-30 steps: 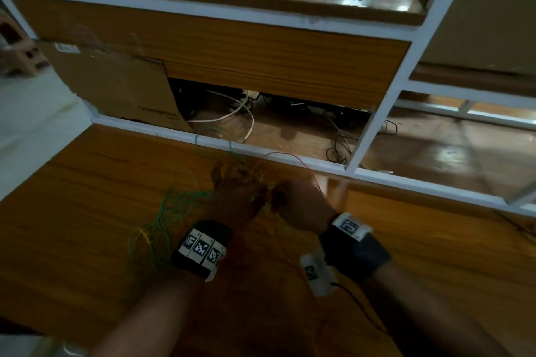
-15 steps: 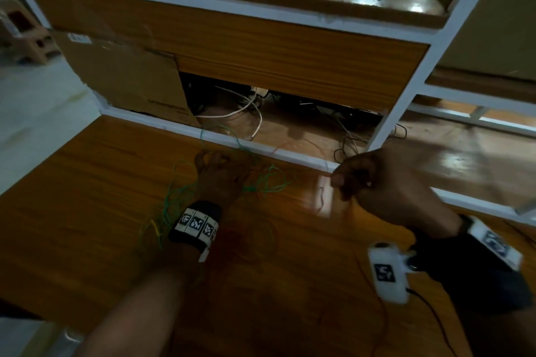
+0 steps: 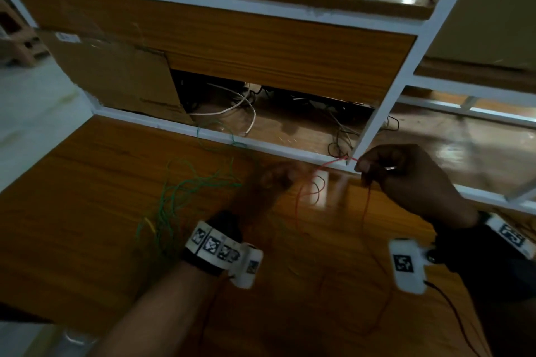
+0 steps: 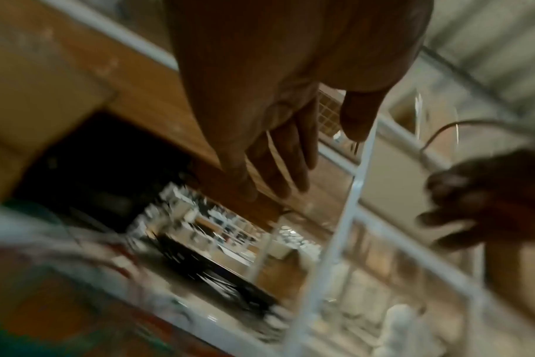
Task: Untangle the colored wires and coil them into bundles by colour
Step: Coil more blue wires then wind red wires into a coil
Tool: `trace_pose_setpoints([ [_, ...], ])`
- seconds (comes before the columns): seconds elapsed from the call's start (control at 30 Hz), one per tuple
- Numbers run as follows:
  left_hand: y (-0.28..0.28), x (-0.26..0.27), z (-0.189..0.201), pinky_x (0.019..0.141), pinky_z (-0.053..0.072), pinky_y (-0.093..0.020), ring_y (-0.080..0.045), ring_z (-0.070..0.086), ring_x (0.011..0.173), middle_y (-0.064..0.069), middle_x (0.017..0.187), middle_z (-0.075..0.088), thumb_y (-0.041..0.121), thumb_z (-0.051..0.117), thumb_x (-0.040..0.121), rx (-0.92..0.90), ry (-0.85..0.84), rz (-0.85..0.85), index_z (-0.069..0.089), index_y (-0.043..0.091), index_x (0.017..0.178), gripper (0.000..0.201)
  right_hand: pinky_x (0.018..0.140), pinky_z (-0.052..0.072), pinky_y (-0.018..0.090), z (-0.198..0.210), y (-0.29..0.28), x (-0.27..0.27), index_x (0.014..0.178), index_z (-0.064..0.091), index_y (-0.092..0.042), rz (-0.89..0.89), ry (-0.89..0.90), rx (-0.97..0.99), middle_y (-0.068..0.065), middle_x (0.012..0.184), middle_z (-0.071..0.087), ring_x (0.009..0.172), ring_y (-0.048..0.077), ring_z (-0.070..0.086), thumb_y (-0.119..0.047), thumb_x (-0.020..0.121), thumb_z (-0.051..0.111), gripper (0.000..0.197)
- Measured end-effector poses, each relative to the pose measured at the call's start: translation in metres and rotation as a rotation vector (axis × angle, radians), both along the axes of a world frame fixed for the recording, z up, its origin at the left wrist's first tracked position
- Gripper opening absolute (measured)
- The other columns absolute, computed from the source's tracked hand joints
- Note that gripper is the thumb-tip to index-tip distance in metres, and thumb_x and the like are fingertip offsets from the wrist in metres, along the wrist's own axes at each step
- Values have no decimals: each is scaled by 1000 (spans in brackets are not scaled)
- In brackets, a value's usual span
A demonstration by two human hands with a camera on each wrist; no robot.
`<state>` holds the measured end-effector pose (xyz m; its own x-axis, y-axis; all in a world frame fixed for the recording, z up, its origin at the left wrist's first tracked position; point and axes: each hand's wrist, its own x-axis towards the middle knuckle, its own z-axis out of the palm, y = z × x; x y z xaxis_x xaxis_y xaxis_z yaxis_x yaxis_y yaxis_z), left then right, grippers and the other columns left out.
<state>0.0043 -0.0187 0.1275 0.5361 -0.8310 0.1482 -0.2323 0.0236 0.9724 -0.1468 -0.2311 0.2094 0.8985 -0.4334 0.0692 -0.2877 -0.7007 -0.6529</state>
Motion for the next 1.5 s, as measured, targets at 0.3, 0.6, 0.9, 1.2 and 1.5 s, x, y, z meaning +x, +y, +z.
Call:
trace_pose_setpoints([
  [0.3, -7, -8, -14, 70, 55, -33, -16, 64, 81, 5, 85, 67, 65, 67, 77, -26, 273, -151, 70, 18, 107, 56, 77, 50, 26, 14, -24, -30, 80, 73, -22, -157, -155, -12, -7, 72, 74, 75, 2, 68, -22, 99, 65, 20],
  [0.6, -31, -45, -12, 66, 50, -38, -14, 52, 55, 5, 66, 55, 17, 53, 97, 58, 468, -329, 63, 2, 102, 18, 71, 55, 30, -3, -44, -48, 84, 73, -24, -224, -108, -195, -8, 74, 73, 70, 8, 69, -21, 97, 66, 15],
  [0.9, 22, -14, -11, 46, 35, -6, 9, 53, 44, 27, 48, 57, 25, 65, 94, 364, -226, 83, 69, 28, 76, 18, 85, 57, 44, -31, -82, -128, 112, 75, -13, -279, 472, -365, 14, 105, 75, 91, 29, 71, -15, 91, 75, 21],
  [1.2, -25, -35, 2, 65, 42, -11, 7, 58, 75, 23, 81, 61, 32, 63, 94, 359, -487, -32, 71, 31, 97, 9, 79, 52, 36, -45, 32, -32, 116, 72, -23, 263, 171, -199, 0, 108, 72, 93, 16, 66, -40, 98, 65, 26],
  [1.5, 23, 18, -5, 62, 46, -11, 5, 64, 66, 21, 70, 70, 19, 66, 93, 233, -158, 241, 75, 17, 86, 11, 67, 50, 31, -21, -4, -26, 89, 66, -30, 136, -126, -335, -17, 77, 62, 68, -3, 55, -14, 97, 56, 21],
])
